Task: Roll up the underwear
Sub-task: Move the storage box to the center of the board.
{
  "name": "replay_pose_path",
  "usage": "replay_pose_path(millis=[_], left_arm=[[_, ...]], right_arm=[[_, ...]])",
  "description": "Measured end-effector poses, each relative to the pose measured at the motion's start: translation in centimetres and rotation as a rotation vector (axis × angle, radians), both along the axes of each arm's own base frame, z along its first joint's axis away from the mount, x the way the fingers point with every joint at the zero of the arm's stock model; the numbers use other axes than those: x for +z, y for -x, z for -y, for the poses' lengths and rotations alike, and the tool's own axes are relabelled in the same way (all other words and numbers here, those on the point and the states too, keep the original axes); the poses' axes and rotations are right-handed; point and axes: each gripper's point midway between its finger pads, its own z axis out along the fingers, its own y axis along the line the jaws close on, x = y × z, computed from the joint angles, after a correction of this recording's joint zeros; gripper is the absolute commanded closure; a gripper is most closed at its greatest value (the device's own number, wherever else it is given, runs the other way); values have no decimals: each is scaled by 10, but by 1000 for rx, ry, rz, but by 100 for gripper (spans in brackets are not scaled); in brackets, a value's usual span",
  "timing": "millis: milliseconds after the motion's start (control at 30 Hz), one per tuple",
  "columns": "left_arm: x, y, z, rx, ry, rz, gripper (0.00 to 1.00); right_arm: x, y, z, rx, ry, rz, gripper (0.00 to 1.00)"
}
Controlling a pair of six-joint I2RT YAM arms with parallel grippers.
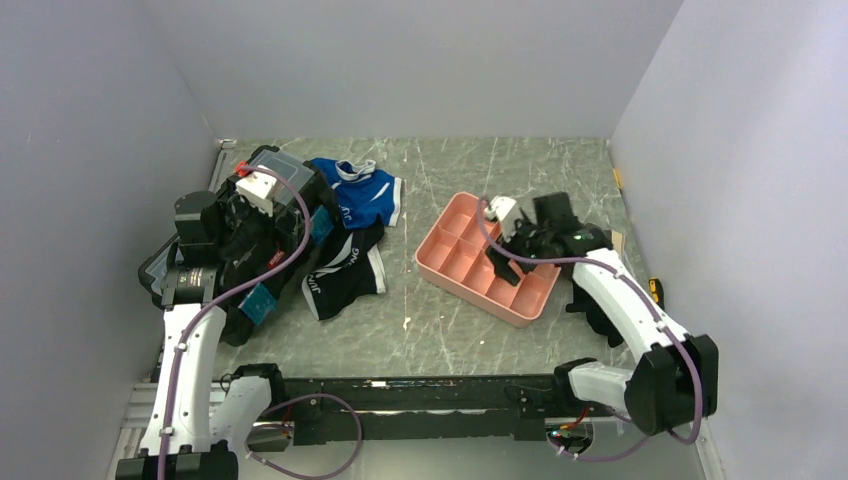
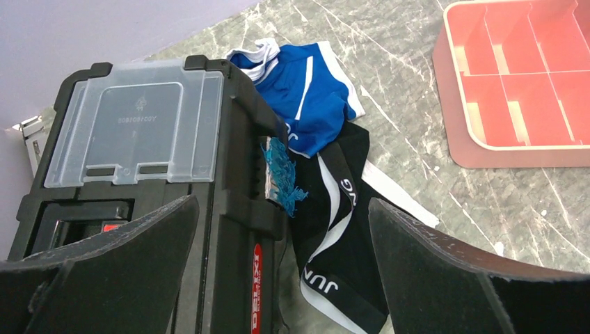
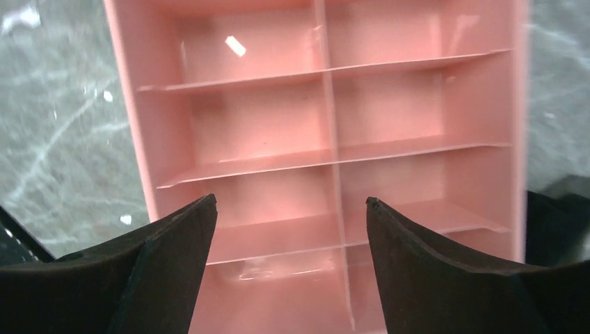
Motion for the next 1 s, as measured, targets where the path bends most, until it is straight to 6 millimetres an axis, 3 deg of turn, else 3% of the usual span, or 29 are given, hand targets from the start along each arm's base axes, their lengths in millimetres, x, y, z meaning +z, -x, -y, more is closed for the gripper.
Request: replay_pose_path(millis=[100, 233, 567, 800, 1000], left_arm=[[0, 0, 0, -1, 0, 1, 1], [1, 1, 1, -2, 1, 2, 1], [3, 3, 2, -6, -1, 13, 1], [3, 3, 3, -9, -1, 13, 1], [2, 2, 5, -19, -11, 11, 1]], right_arm=[[-32, 14, -9, 78, 94, -57, 29], [-59, 14, 2, 79, 194, -118, 31], [-75, 7, 14, 96, 285, -130, 37], [-111, 9, 18, 112, 331, -245, 57], [-111, -14, 19, 39, 306, -269, 75]])
